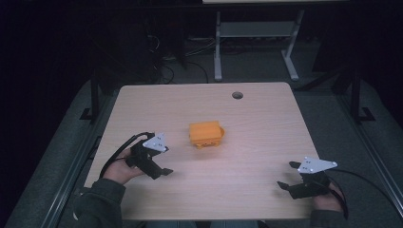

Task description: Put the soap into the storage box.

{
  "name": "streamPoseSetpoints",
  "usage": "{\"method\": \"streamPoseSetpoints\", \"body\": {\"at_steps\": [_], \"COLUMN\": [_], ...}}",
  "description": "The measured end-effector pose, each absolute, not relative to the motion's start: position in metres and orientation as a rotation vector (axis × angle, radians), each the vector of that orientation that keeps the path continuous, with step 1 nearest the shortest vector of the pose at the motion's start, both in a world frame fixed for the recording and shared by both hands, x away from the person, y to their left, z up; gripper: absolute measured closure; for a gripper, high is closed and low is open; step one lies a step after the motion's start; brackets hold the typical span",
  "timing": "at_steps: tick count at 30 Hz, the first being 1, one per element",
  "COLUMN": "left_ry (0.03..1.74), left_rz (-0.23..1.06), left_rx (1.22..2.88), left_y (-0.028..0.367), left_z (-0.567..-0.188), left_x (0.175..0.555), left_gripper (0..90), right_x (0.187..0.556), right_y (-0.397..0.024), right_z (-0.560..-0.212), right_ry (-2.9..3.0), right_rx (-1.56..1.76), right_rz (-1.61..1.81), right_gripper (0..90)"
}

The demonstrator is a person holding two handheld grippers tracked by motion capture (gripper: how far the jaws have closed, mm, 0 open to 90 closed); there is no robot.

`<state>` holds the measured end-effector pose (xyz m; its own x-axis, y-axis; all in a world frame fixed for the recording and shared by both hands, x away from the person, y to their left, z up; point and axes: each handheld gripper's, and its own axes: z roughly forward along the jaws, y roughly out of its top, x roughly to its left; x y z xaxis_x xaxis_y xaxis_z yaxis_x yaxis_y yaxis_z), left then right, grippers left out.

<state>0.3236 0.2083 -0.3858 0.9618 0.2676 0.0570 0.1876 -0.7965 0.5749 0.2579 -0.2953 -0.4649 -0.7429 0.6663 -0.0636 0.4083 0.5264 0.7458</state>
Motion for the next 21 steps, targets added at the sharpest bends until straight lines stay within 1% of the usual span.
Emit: {"method": "streamPoseSetpoints", "body": {"at_steps": [11, 21], "left_ry": [0.324, 0.335], "left_rz": [0.174, 0.178], "left_rx": [2.514, 2.506], "left_y": [0.217, 0.222], "left_z": [-0.395, -0.396], "left_x": [0.316, 0.31], "left_gripper": [18.4, 18.5], "right_x": [0.257, 0.257], "right_y": [-0.295, -0.295], "right_z": [-0.465, -0.467], "right_ry": [2.427, 2.432], "right_rx": [0.897, 0.91], "right_rz": [1.051, 1.045], "right_gripper": [14.0, 14.0]}}
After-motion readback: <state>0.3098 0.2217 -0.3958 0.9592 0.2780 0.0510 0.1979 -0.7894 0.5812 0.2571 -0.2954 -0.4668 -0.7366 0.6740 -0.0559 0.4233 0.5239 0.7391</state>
